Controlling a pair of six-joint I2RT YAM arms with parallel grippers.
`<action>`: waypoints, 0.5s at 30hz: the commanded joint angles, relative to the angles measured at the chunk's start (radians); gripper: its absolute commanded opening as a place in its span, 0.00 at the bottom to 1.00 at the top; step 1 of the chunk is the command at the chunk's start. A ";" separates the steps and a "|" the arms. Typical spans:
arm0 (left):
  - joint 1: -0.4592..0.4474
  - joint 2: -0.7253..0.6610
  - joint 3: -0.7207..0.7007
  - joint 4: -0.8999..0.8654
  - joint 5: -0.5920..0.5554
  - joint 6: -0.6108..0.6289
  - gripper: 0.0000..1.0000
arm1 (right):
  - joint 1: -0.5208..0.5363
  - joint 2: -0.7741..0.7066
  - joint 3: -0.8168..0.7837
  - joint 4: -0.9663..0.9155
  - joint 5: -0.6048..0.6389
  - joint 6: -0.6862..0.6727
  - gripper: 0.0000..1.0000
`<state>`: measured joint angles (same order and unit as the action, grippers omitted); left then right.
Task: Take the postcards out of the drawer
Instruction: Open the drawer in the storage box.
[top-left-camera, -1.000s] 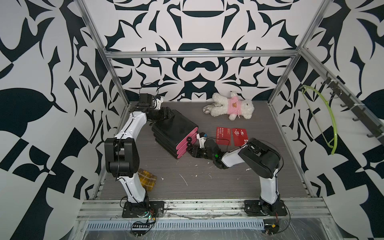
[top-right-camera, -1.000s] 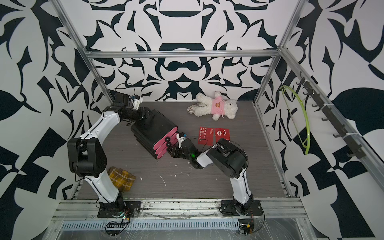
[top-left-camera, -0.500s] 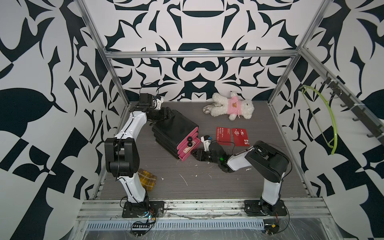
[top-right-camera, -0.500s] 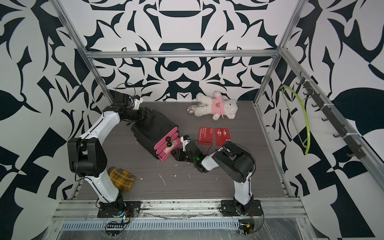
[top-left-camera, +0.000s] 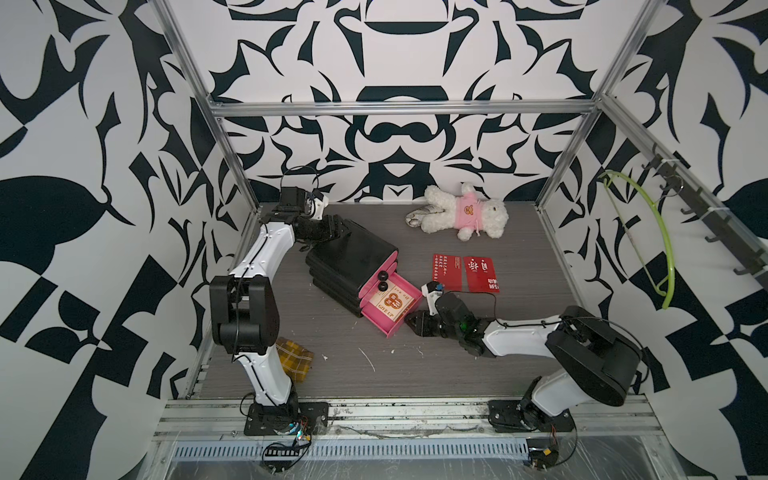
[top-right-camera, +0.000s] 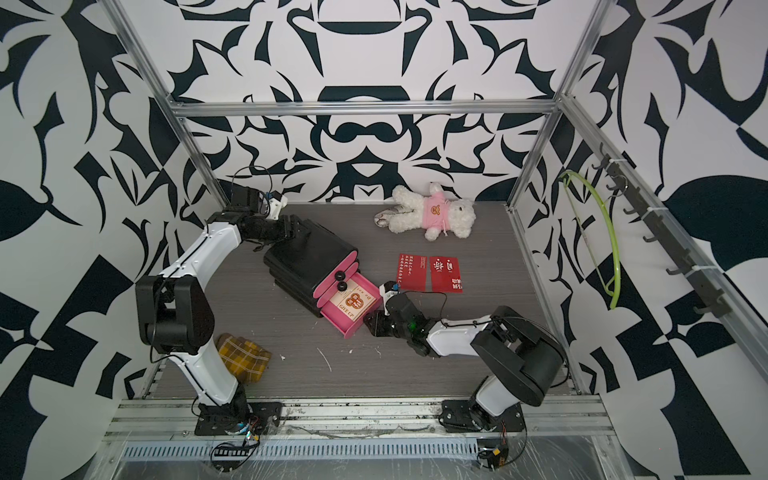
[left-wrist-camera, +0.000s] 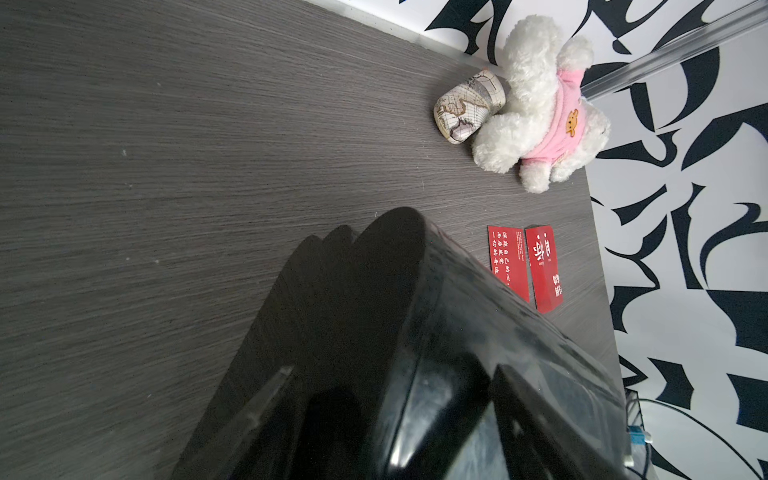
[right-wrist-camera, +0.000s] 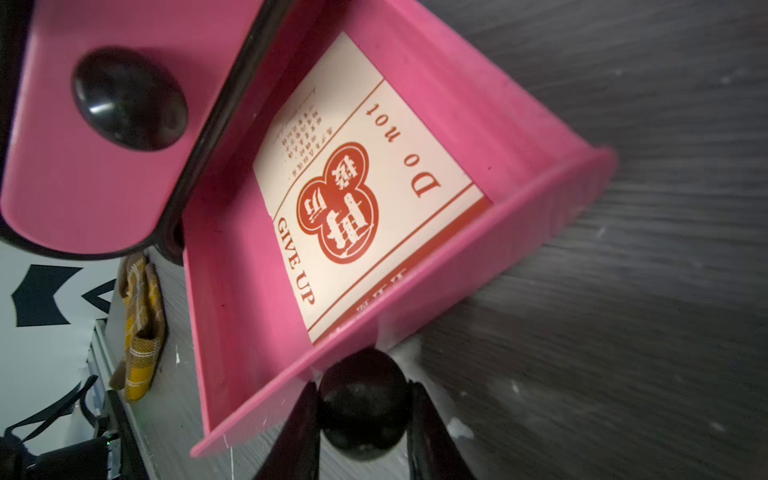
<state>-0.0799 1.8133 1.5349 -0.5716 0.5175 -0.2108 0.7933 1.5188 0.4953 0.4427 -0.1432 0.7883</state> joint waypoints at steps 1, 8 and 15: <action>-0.017 0.056 -0.023 -0.140 -0.042 0.010 0.76 | -0.007 -0.035 0.001 -0.117 0.060 -0.035 0.15; -0.017 0.057 -0.022 -0.142 -0.045 0.012 0.76 | -0.007 -0.056 -0.021 -0.149 0.107 -0.019 0.15; -0.017 0.060 -0.021 -0.143 -0.043 0.013 0.76 | -0.006 -0.112 0.052 -0.358 0.182 -0.085 0.31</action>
<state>-0.0799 1.8172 1.5402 -0.5781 0.5201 -0.2104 0.7937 1.4380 0.4953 0.2440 -0.0624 0.7441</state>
